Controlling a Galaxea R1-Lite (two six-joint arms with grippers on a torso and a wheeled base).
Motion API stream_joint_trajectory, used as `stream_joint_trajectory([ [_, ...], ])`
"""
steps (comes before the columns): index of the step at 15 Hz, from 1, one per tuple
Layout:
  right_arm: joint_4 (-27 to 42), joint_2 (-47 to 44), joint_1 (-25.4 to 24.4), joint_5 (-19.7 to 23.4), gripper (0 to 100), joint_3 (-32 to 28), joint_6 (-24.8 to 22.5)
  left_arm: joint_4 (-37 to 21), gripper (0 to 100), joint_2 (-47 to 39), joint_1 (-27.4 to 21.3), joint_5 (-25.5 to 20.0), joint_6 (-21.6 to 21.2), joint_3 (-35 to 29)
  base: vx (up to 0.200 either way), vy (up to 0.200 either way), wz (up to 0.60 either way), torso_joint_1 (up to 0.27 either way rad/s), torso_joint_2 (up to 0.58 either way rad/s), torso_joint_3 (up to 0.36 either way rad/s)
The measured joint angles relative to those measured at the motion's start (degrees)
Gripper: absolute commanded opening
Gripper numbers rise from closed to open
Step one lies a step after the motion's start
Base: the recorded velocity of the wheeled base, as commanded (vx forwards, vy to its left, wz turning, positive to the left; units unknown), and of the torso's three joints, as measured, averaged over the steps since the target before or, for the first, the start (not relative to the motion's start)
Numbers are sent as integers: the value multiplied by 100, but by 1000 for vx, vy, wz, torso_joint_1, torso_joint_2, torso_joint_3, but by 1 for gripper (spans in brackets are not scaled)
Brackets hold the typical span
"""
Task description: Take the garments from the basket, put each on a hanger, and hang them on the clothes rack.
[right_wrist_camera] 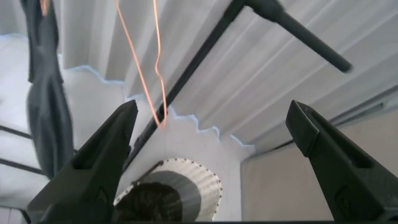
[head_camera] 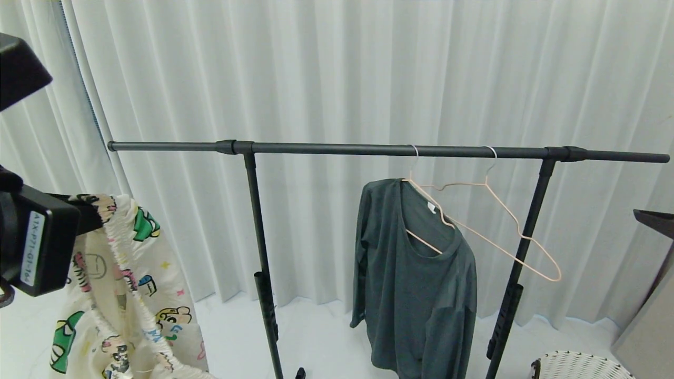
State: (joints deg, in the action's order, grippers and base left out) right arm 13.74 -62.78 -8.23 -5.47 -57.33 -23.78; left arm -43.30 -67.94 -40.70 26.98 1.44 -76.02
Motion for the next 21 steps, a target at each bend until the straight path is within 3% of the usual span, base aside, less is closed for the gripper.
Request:
stream_joint_trajectory([
  [7, -9, -30, 44, 48, 100, 519, 44, -2, 0, -35, -138, 6, 0, 56, 200, 0, 0, 6, 4, 0],
  [11, -90, -144, 84, 99, 100, 786, 151, 0, 0, -52, -144, 236, 1, 150, 200, 0, 0, 2, 5, 2],
  [17, -94, -753, 438, 1104, 100, 898, 191, -2, 0, -24, -152, 496, 1, 267, 0, 0, 0, 0, 0, 0],
  [21, -288, -1613, 658, 1910, 100, 789, 182, -2, 0, 0, -193, 558, 4, 308, 0, 0, 0, 0, 0, 0],
])
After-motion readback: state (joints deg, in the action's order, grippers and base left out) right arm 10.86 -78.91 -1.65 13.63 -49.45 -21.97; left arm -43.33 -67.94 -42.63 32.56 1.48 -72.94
